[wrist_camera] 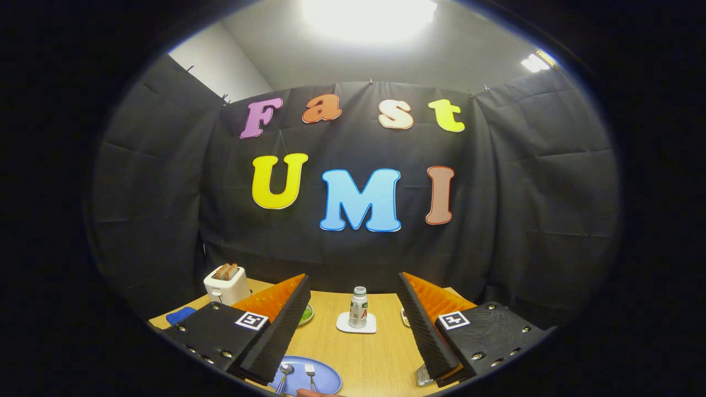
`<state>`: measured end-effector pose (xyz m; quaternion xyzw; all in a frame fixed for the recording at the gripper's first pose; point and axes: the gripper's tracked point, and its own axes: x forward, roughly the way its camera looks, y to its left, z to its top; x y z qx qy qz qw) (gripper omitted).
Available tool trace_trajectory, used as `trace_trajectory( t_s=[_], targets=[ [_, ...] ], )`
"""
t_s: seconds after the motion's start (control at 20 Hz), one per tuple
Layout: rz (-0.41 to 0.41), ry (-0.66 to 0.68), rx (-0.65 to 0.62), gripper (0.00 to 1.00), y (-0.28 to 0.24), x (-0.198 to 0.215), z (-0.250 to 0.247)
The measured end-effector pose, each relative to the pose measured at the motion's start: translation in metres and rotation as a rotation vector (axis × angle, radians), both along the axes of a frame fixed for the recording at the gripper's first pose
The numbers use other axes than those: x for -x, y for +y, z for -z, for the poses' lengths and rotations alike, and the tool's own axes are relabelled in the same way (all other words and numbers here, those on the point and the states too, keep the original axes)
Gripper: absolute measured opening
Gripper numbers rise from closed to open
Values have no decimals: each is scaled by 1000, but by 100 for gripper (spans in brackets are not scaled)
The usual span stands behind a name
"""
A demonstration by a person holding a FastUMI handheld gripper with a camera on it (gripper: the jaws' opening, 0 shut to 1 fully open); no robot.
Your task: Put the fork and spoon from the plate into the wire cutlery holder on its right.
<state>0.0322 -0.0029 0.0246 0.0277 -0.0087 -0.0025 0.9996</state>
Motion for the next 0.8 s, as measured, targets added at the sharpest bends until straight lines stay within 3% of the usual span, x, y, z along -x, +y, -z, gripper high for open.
trace_trajectory(
  t_s=[0.25, 0.45, 0.6, 0.75, 0.8],
  targets=[
    [50, 22, 8, 96, -10, 7, 12],
    [45, 70, 9, 96, -5, 13, 32],
    [4, 107, -5, 83, 11, 8, 49],
    [-30, 186, 23, 44, 21, 11, 72],
    [-51, 222, 27, 42, 28, 10, 83]
  ],
)
